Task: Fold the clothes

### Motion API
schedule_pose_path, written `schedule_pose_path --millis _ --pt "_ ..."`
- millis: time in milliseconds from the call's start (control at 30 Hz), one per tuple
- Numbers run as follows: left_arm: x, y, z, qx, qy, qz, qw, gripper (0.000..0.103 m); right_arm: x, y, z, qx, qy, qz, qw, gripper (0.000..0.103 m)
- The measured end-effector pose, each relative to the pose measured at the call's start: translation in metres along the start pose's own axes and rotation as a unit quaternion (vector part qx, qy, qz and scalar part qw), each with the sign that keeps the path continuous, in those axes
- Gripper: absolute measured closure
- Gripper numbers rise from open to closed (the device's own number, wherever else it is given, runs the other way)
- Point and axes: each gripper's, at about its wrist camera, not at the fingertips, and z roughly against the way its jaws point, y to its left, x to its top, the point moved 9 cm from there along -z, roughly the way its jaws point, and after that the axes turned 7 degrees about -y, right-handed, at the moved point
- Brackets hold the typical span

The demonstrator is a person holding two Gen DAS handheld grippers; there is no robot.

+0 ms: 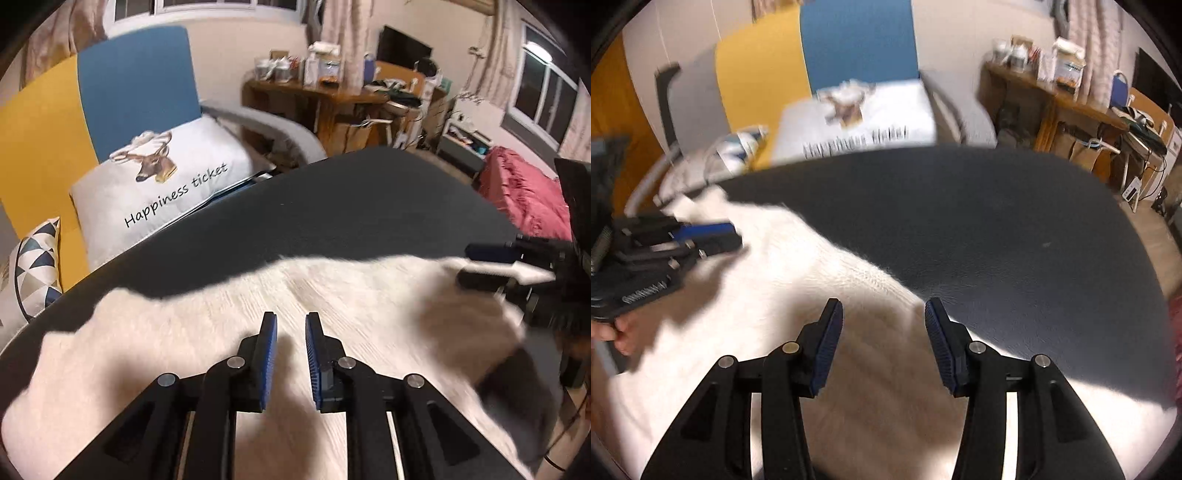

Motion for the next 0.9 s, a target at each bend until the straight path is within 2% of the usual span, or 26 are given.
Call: schedule_pose_path --millis 133,233,333,367,400,433,467,500,533,567,633,667,733,800,867,900 --pt "-0.026 -0.019 0.021 -0.027 0.005 -0.009 0.9996 0.088 -0.038 -0.074 0.036 -0.059 0.007 -0.068 0.996 0.054" --pt "-0.055 -0.03 0.009 -0.014 0.055 -0.028 0.998 0.088 -0.068 -0.131 0.063 -0.106 0.014 -0.12 0.987 0.054" --pt "-0.059 -0.029 0.005 -0.001 0.07 -0.008 0.9975 0.088 -0.099 -0.187 0.09 -0.152 0.022 -0.171 0.973 0.054" --pt "-0.056 -0.029 0.007 -0.006 0.073 0.007 0.9973 0.088 -0.109 -0.206 0.099 -0.168 0.024 -0.187 0.968 0.055" --pt "-0.053 -0.033 0.013 -0.028 0.068 0.025 0.997 0.088 -0.12 -0.225 0.109 -0.183 0.026 -0.204 0.961 0.059" --pt "-0.049 -0.037 0.019 -0.051 0.062 0.042 0.9959 0.088 -0.122 -0.229 0.114 -0.191 0.028 -0.207 0.959 0.064" --pt "-0.047 -0.045 0.026 -0.072 0.058 0.042 0.9948 0.088 -0.122 -0.228 0.117 -0.198 0.031 -0.208 0.957 0.062" --pt "-0.045 -0.054 0.034 -0.092 0.054 0.04 0.9935 0.088 -0.119 -0.22 0.121 -0.194 0.025 -0.211 0.958 0.06" --pt "-0.045 -0.062 0.039 -0.106 0.052 0.03 0.9925 0.088 -0.112 -0.204 0.125 -0.162 0.008 -0.209 0.964 0.06" --pt "-0.046 -0.071 0.044 -0.12 0.05 0.02 0.9913 0.088 -0.105 -0.186 0.13 -0.123 -0.011 -0.206 0.971 0.06" --pt "-0.054 -0.093 0.048 -0.14 0.057 -0.003 0.9885 0.088 -0.097 -0.13 0.13 -0.02 -0.022 -0.19 0.981 0.059" --pt "-0.059 -0.102 0.049 -0.145 0.062 -0.013 0.9875 0.088 -0.095 -0.103 0.127 0.002 -0.019 -0.161 0.987 0.059" --pt "-0.07 -0.115 0.046 -0.14 0.07 -0.025 0.9873 0.088 -0.092 -0.051 0.119 0.036 -0.01 -0.103 0.994 0.059" --pt "-0.08 -0.123 0.043 -0.14 0.079 -0.023 0.9867 0.088 -0.088 -0.007 0.106 0.063 -0.003 -0.061 0.996 0.059" --pt "-0.089 -0.127 0.039 -0.146 0.086 -0.006 0.9855 0.088 -0.08 0.025 0.089 0.065 0.004 -0.023 0.998 0.059" --pt "-0.092 -0.131 0.04 -0.148 0.086 -0.001 0.9853 0.088 -0.076 0.032 0.076 0.05 0.015 -0.004 0.999 0.059"
